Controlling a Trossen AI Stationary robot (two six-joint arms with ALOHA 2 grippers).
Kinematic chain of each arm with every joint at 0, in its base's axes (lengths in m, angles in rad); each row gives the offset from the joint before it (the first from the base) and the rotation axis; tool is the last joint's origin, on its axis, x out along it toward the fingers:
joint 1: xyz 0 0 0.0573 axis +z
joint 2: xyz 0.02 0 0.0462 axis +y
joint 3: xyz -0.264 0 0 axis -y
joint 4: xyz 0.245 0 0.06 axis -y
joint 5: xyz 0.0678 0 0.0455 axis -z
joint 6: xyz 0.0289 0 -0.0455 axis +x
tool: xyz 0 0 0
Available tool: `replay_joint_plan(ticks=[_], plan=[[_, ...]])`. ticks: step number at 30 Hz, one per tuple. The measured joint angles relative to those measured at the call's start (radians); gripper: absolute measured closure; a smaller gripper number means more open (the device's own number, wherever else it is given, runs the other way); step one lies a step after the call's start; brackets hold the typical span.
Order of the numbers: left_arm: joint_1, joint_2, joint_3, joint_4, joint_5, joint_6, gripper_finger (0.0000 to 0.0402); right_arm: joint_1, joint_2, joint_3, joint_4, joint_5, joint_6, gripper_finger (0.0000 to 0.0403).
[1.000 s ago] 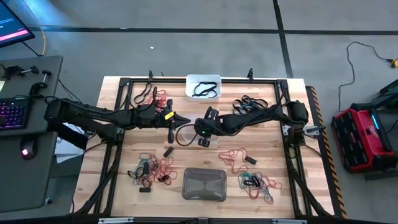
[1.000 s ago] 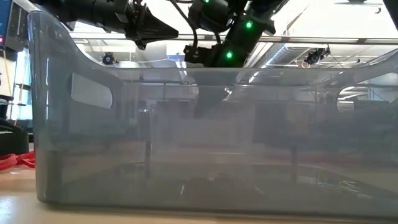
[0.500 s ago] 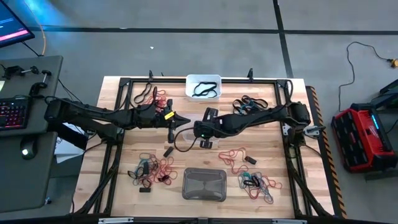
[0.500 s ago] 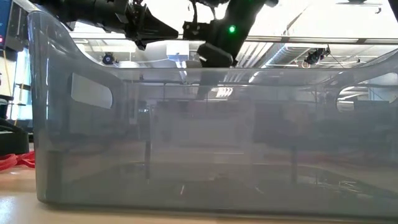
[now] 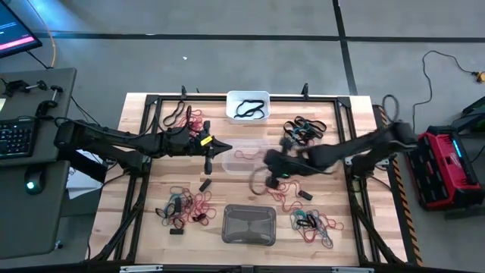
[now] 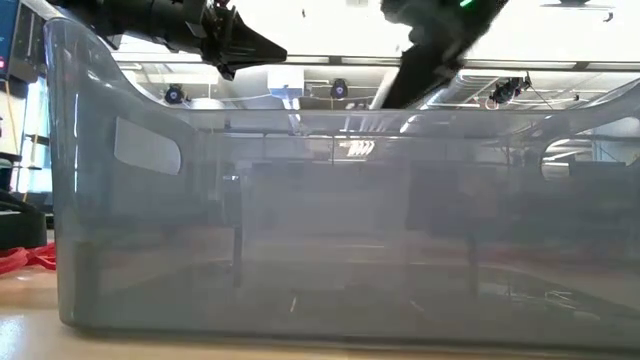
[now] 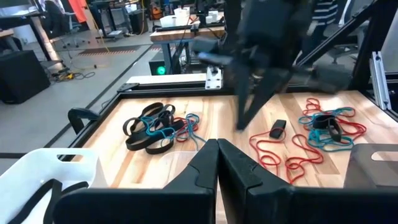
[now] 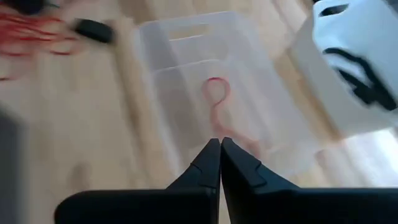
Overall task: Sort rubber bands into baskets
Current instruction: Put the blue rubber band into the black bin
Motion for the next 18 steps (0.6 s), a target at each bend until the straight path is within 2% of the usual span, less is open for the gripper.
replay_joint_plan(ticks=[3, 7, 13, 18], plan=[[0.000, 0.000, 0.000, -0.001, 0.000, -0.002, 0.0401, 0.065, -0.093, -0.057, -0.059, 0.000, 0.111, 0.0402], [0.000, 0.000, 0.000, -0.003, 0.000, -0.008, 0.0401, 0.164, -0.157, -0.088, -0.205, 0.001, 0.289, 0.0402], [0.000, 0.000, 0.000, -0.003, 0.000, -0.009, 0.0401, 0.283, -0.143, -0.089, -0.423, -0.090, 0.551, 0.0394], [0.000, 0.000, 0.000, -0.003, 0.000, -0.009, 0.0401, 0.343, -0.098, -0.089, -0.463, -0.172, 0.671, 0.0345]])
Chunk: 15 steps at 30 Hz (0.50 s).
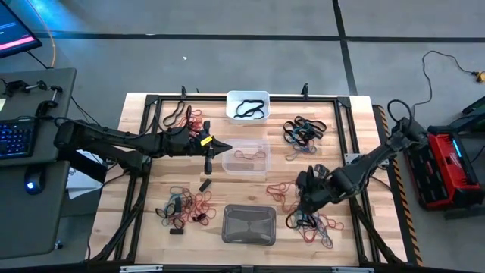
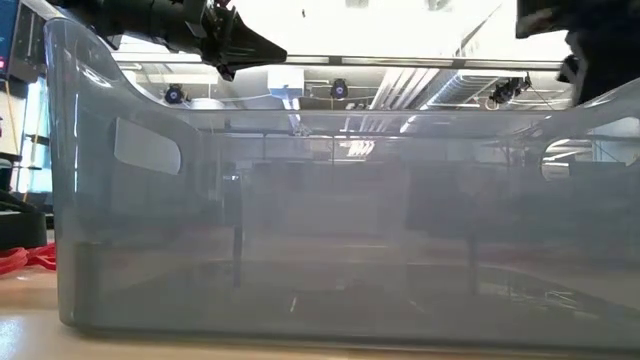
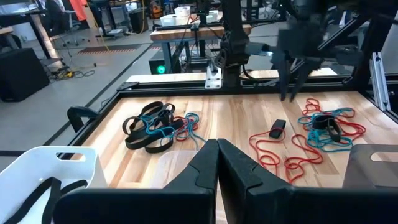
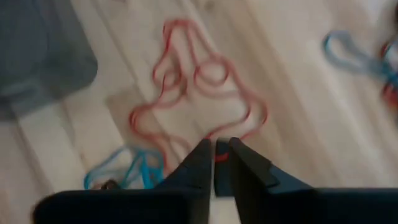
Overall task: Sort rubber bands into baskets
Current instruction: Put the blue rubber band into the black bin
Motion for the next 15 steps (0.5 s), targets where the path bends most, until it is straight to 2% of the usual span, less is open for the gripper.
replay_joint_plan(ticks=[8, 15], plan=[[0.000, 0.000, 0.000, -0.003, 0.010, 0.000, 0.0401, 0.016, 0.103, 0.000, -0.067, -0.073, 0.094, 0.0244], [0.000, 0.000, 0.000, -0.005, 0.011, 0.000, 0.0401, 0.012, 0.122, -0.023, -0.023, -0.139, 0.084, 0.0227]])
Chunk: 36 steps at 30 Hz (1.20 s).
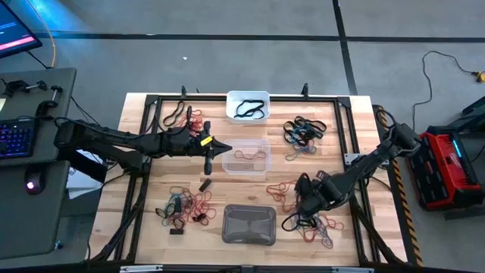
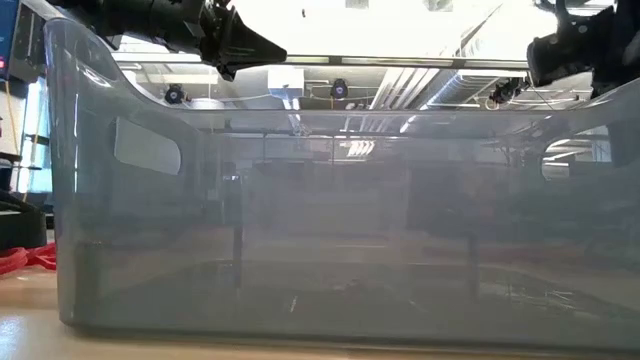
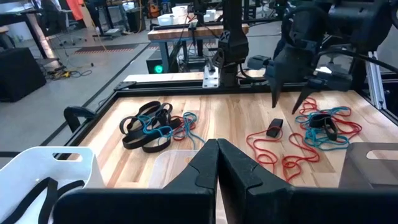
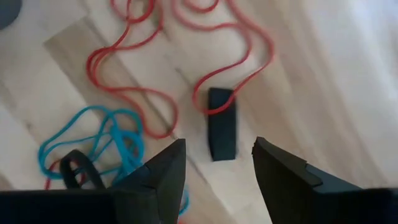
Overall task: Sort rubber bands into baskets
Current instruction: Put the blue rubber band into the black bin
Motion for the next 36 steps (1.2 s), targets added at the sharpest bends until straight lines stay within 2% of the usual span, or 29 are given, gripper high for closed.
replay_joint_plan(ticks=[7, 13, 30, 36], plan=[[0.000, 0.000, 0.000, -0.008, 0.000, 0.000, 0.0401, 0.045, 0.000, -0.009, 0.109, -0.083, -0.048, 0.0226], [0.000, 0.000, 0.000, -0.009, 0.000, 0.000, 0.0401, 0.048, 0.000, -0.009, 0.215, -0.082, -0.116, 0.0234], [-0.001, 0.000, 0.000, -0.017, 0.000, -0.001, 0.0401, 0.013, 0.142, -0.009, 0.278, -0.155, -0.207, 0.0318], [-0.001, 0.000, 0.000, -0.017, 0.000, -0.001, 0.0401, 0.010, 0.142, -0.008, 0.292, -0.160, -0.264, 0.0393]])
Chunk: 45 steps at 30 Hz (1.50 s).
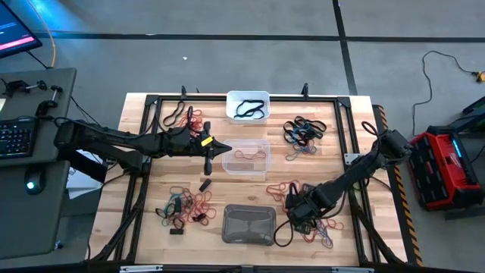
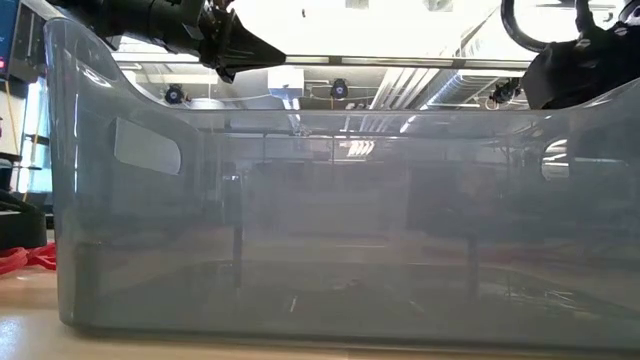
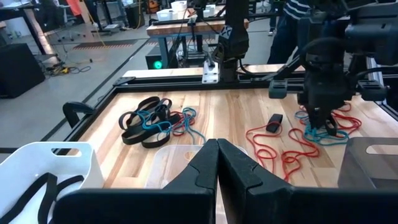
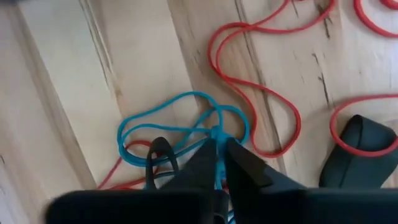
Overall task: Sort rubber bands into baskets
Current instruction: Put the blue rubber band into the black bin
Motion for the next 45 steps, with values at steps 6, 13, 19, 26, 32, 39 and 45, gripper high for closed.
replay_joint_plan(ticks=[6, 13, 19, 26, 32, 39, 45], plan=[[0.000, 0.000, 0.000, 0.001, 0.000, 0.000, 0.0402, 0.001, -0.027, 0.059, -0.016, 0.014, -0.014, 0.0400], [0.000, 0.000, 0.000, 0.002, 0.000, 0.001, 0.0401, 0.032, -0.087, 0.237, -0.165, 0.152, -0.028, 0.0401], [0.000, 0.000, 0.000, 0.002, 0.000, 0.002, 0.0401, 0.067, -0.088, 0.426, -0.330, 0.263, -0.054, 0.0402], [0.000, 0.000, 0.000, 0.001, 0.000, 0.003, 0.0401, 0.106, -0.088, 0.602, -0.388, 0.415, -0.130, 0.0402], [0.000, 0.000, 0.000, 0.001, 0.000, 0.003, 0.0401, 0.107, -0.089, 0.658, -0.272, 0.490, -0.267, 0.0403], [0.000, 0.000, 0.000, 0.001, 0.000, 0.003, 0.0401, 0.048, -0.088, 0.593, -0.050, 0.446, -0.418, 0.0403], [0.000, 0.000, 0.000, 0.001, -0.001, 0.003, 0.0401, -0.017, -0.087, 0.489, 0.111, 0.331, -0.454, 0.0403]])
